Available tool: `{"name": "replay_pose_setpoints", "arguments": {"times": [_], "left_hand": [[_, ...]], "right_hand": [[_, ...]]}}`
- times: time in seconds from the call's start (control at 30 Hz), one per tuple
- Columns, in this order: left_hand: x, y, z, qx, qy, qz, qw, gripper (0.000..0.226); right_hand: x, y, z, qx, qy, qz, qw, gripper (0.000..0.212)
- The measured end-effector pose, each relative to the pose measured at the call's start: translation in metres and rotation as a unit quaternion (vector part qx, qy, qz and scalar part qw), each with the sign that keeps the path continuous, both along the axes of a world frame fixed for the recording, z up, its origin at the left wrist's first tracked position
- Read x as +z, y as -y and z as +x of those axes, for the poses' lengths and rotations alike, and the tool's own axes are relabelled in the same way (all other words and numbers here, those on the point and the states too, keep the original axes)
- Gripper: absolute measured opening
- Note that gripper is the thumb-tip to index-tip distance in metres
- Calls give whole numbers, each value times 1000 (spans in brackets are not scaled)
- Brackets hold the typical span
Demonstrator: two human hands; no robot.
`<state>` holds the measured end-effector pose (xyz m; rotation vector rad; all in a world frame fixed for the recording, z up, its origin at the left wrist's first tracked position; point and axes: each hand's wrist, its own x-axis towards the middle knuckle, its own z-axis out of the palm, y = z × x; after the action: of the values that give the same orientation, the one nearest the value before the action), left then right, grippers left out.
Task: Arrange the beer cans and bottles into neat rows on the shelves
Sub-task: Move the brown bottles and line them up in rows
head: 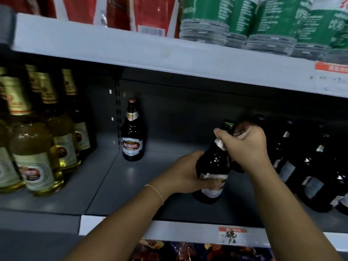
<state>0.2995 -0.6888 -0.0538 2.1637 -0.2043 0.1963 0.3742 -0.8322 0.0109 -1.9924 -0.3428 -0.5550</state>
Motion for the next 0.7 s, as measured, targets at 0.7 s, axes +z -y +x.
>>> {"name": "replay_pose_setpoints", "arguments": {"times": [0.7], "left_hand": [[-45, -190, -58, 147, 21, -140, 979, 53]], "right_hand": [[-12, -200, -69, 157, -3, 22, 987, 44]]}}
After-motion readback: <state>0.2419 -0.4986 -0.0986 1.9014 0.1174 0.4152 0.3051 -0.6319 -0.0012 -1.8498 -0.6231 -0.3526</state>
